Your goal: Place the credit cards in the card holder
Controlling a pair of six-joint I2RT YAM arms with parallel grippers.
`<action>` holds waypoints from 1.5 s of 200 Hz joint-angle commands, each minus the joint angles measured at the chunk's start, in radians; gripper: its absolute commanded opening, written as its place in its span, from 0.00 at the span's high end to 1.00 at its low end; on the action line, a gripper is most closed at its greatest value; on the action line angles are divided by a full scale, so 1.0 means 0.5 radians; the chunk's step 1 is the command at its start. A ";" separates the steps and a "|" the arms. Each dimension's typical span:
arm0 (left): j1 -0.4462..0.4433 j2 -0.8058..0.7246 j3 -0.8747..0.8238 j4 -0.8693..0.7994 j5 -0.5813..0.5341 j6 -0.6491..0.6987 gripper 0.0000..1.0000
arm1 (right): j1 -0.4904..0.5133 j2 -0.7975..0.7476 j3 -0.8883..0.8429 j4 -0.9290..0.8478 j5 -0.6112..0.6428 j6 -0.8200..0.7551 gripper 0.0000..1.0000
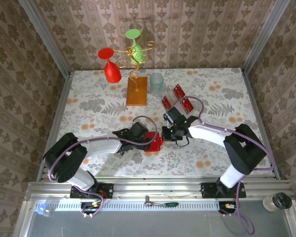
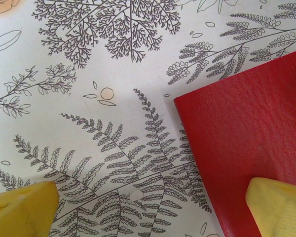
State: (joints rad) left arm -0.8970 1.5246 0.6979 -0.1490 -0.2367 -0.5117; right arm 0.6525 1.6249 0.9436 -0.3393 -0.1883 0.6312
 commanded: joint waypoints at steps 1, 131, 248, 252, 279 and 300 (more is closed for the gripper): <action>-0.040 0.046 -0.080 -0.125 0.041 -0.003 0.00 | 0.008 0.018 0.044 0.039 -0.046 0.002 1.00; -0.069 0.034 -0.112 -0.066 0.045 -0.026 0.00 | 0.076 0.266 0.134 0.344 -0.306 0.176 1.00; -0.077 0.045 -0.123 -0.052 0.053 -0.029 0.00 | 0.076 0.332 -0.069 0.445 -0.246 0.213 1.00; -0.078 0.046 -0.125 -0.052 0.051 -0.031 0.00 | 0.072 0.324 -0.083 0.451 -0.241 0.215 1.00; -0.078 0.043 -0.126 -0.053 0.049 -0.032 0.00 | 0.056 0.276 -0.193 0.488 -0.211 0.234 1.00; -0.081 0.040 -0.126 -0.055 0.050 -0.033 0.00 | 0.037 0.271 -0.288 0.536 -0.178 0.276 1.00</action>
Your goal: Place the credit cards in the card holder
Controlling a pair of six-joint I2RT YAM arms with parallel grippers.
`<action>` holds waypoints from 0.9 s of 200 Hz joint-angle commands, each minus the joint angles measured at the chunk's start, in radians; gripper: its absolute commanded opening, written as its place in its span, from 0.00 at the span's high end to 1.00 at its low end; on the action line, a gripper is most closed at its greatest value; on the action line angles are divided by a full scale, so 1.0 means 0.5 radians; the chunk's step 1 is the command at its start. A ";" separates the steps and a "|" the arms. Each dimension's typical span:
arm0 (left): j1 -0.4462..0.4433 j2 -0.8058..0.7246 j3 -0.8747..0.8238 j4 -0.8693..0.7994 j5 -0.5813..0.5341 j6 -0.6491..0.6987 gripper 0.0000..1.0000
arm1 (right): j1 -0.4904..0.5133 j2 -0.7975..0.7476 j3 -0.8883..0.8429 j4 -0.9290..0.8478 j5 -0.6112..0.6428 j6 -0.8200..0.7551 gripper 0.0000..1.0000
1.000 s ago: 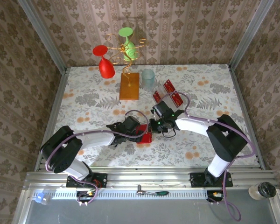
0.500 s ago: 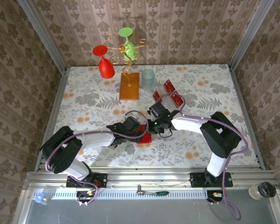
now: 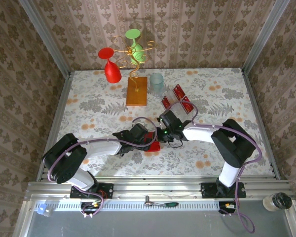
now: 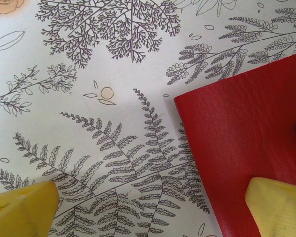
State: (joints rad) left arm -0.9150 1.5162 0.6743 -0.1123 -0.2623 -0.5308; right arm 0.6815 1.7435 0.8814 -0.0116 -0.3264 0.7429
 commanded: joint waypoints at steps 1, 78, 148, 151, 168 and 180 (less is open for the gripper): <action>-0.045 0.057 -0.078 -0.128 0.100 0.005 0.00 | -0.022 0.036 -0.169 -0.116 0.099 0.055 1.00; -0.024 -0.061 -0.034 -0.174 0.066 -0.007 0.00 | -0.041 0.015 -0.260 -0.013 0.038 0.100 1.00; 0.027 -0.049 -0.092 -0.099 0.151 -0.005 0.00 | -0.041 0.013 -0.158 0.011 -0.087 0.097 1.00; 0.027 -0.046 -0.102 -0.091 0.152 -0.006 0.00 | -0.041 0.013 -0.149 0.016 -0.093 0.097 1.00; 0.019 -0.018 -0.137 -0.056 0.154 -0.029 0.00 | -0.041 0.008 -0.087 0.003 -0.128 0.097 1.00; 0.015 -0.005 -0.151 -0.041 0.151 -0.034 0.00 | -0.041 -0.008 -0.034 -0.020 -0.144 0.091 1.00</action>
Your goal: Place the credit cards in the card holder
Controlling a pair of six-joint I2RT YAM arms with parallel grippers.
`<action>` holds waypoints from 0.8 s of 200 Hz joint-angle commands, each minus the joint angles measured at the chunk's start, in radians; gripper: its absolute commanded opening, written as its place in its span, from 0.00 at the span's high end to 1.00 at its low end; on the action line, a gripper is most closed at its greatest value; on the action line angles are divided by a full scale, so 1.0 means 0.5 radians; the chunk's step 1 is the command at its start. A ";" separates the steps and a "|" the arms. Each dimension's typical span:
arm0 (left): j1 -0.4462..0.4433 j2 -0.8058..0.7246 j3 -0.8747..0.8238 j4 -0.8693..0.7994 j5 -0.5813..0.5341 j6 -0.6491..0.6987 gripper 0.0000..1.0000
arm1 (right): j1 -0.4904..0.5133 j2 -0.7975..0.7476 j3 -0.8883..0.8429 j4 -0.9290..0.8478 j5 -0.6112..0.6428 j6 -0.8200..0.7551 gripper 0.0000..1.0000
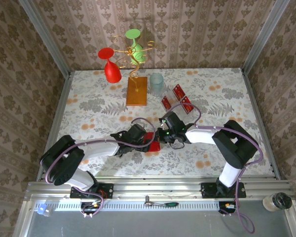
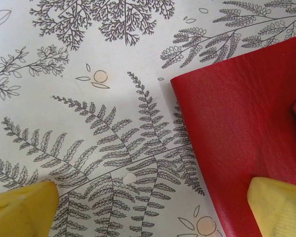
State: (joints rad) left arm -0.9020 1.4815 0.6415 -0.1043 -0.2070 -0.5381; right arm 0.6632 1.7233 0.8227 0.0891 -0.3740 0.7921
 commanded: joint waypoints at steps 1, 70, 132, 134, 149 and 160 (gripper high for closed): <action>-0.012 0.066 -0.086 -0.058 0.040 -0.019 0.00 | -0.004 0.031 0.086 -0.224 -0.051 -0.010 1.00; -0.024 0.108 -0.086 -0.038 0.022 -0.019 0.00 | -0.025 -0.057 0.241 -0.341 -0.028 -0.041 1.00; -0.028 0.112 -0.093 -0.031 0.028 -0.025 0.00 | -0.038 -0.009 0.162 -0.300 -0.010 -0.036 1.00; -0.028 0.113 -0.093 -0.031 0.027 -0.025 0.00 | -0.038 -0.008 0.162 -0.296 -0.010 -0.034 1.00; -0.030 0.115 -0.096 -0.029 0.027 -0.026 0.00 | -0.038 0.014 0.145 -0.277 -0.016 -0.030 1.00; -0.031 0.113 -0.093 -0.030 0.025 -0.026 0.00 | -0.038 0.028 0.135 -0.263 -0.013 -0.029 1.00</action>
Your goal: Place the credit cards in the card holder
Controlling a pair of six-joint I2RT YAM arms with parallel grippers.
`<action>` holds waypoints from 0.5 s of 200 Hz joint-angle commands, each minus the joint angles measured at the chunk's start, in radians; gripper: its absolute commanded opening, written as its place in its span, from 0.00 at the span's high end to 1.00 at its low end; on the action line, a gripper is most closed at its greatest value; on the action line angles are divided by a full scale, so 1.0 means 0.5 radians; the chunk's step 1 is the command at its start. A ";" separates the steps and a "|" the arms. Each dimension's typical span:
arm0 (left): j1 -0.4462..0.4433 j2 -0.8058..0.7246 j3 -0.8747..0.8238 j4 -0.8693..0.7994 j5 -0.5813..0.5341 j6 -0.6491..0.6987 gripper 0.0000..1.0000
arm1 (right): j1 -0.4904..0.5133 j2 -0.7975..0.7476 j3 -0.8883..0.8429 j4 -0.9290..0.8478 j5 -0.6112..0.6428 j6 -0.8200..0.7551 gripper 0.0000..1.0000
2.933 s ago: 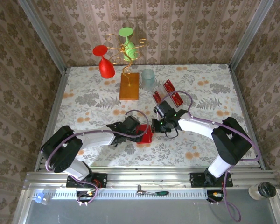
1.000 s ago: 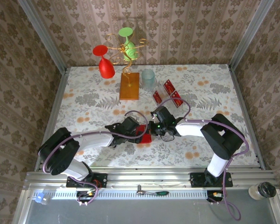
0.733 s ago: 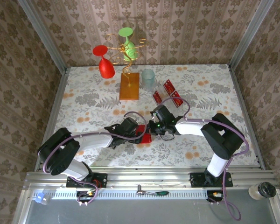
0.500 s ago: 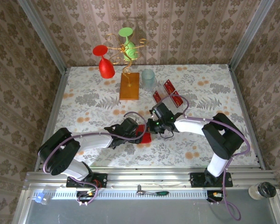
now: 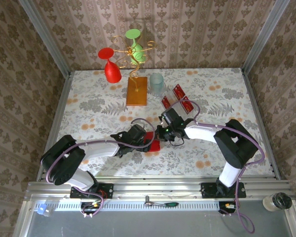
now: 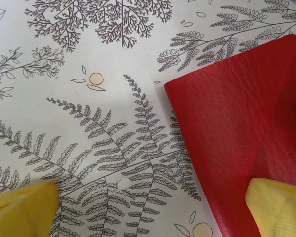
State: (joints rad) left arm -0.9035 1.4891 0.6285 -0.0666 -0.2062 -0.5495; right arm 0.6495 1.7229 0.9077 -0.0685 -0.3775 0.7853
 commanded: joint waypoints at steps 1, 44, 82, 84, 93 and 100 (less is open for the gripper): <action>-0.028 0.098 -0.067 -0.107 0.023 -0.003 0.00 | -0.010 0.029 -0.036 0.053 -0.006 -0.017 1.00; -0.037 0.095 -0.059 -0.118 0.021 -0.007 0.00 | -0.023 0.083 -0.089 0.091 0.006 -0.017 1.00; -0.045 0.085 -0.054 -0.122 0.018 -0.009 0.00 | -0.028 0.089 -0.158 0.112 0.025 -0.016 1.00; -0.043 0.086 -0.054 -0.122 0.019 -0.009 0.00 | -0.029 0.091 -0.162 0.112 0.026 -0.015 1.00; -0.048 0.084 -0.054 -0.125 0.017 -0.009 0.00 | -0.029 0.094 -0.178 0.118 0.030 -0.012 1.00; -0.049 0.082 -0.054 -0.124 0.017 -0.009 0.00 | -0.029 0.095 -0.190 0.124 0.031 -0.012 1.00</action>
State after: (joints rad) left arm -0.9092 1.4902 0.6285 -0.0654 -0.2100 -0.5549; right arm 0.6411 1.7355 0.8589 0.0246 -0.3798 0.7856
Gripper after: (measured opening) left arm 0.999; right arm 0.063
